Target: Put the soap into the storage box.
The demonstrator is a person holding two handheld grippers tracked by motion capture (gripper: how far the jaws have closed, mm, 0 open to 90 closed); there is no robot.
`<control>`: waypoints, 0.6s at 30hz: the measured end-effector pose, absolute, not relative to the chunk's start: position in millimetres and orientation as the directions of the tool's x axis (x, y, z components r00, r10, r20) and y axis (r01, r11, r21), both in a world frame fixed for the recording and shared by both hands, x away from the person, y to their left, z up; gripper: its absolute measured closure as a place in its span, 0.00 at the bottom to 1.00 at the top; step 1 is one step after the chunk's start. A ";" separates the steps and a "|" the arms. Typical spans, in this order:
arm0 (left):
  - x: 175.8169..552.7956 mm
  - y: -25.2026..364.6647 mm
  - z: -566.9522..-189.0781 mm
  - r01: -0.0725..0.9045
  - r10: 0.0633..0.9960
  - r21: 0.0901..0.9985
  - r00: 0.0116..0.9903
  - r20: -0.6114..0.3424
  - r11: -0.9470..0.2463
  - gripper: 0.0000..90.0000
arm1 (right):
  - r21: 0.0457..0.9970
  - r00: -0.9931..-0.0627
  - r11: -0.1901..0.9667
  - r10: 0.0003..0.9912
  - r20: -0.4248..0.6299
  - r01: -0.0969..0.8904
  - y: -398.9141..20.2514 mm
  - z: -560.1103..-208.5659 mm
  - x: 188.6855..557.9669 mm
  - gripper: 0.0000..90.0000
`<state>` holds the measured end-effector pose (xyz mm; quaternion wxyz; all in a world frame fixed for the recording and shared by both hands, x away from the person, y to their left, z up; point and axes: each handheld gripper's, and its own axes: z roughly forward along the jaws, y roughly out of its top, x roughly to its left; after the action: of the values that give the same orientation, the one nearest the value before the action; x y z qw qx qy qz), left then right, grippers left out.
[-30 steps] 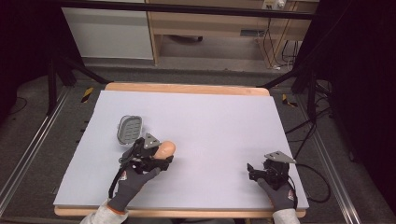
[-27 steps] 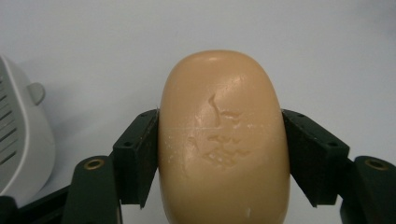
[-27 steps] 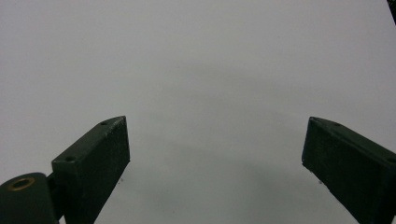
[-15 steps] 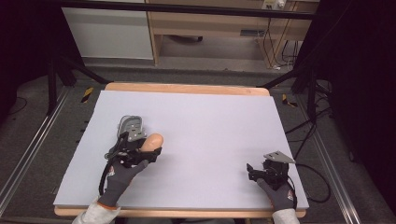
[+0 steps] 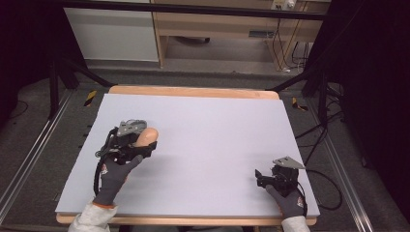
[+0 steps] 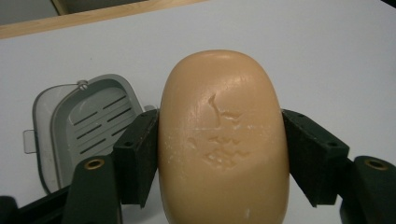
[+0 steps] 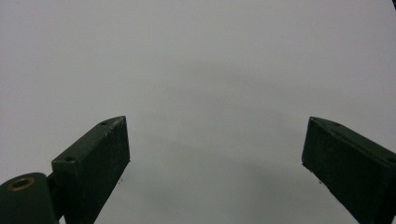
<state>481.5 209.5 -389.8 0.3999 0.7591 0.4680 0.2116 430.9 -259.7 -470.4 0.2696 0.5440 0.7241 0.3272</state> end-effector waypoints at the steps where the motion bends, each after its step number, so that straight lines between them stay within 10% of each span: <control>1: 483.0 211.5 -389.3 0.542 0.883 0.807 0.467 -0.054 -0.237 0.35 | 0.767 -0.263 0.194 0.964 -0.034 0.611 -259.7 -470.5 430.9 0.09; 18: 515.4 236.0 -394.6 0.570 0.914 0.801 0.399 -0.077 -0.182 0.35 | 0.765 -0.266 0.201 0.963 -0.040 0.612 -259.4 -471.8 433.1 0.08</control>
<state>515.4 236.0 -394.6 0.3950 0.7372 0.5032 0.2175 433.1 -259.4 -471.8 0.2700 0.5423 0.7263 0.3247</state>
